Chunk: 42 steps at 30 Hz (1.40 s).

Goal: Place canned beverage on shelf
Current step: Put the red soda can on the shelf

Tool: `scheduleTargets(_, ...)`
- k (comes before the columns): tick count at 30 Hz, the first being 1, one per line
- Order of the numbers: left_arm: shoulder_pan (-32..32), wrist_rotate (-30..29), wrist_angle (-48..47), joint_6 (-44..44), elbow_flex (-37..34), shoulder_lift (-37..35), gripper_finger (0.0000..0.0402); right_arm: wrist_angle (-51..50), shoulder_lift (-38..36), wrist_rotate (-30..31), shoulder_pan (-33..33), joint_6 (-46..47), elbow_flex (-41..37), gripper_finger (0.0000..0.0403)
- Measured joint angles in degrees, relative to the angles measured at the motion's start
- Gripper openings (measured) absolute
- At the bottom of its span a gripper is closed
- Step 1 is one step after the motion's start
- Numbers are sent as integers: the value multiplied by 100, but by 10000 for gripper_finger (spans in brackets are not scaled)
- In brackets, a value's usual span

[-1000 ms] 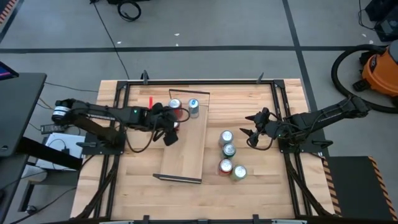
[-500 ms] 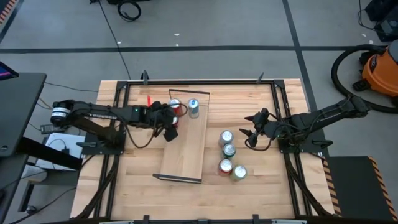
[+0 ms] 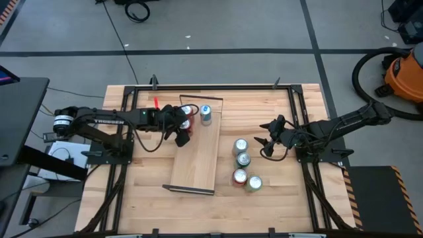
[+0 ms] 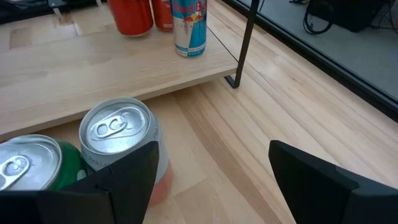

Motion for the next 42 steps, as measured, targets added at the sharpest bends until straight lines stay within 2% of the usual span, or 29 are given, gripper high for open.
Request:
scheduleTargets(11, 215, 320, 34, -14, 2, 4, 310, 36, -2, -13, 0, 2, -1, 315)
scheduleTargets(24, 104, 369, 50, -25, 13, 9, 349, 48, -2, -11, 0, 2, 1, 315)
scheduleTargets(42, -285, 44, -64, 270, 20, 9, 353, 92, -4, -11, 0, 2, 0, 315)
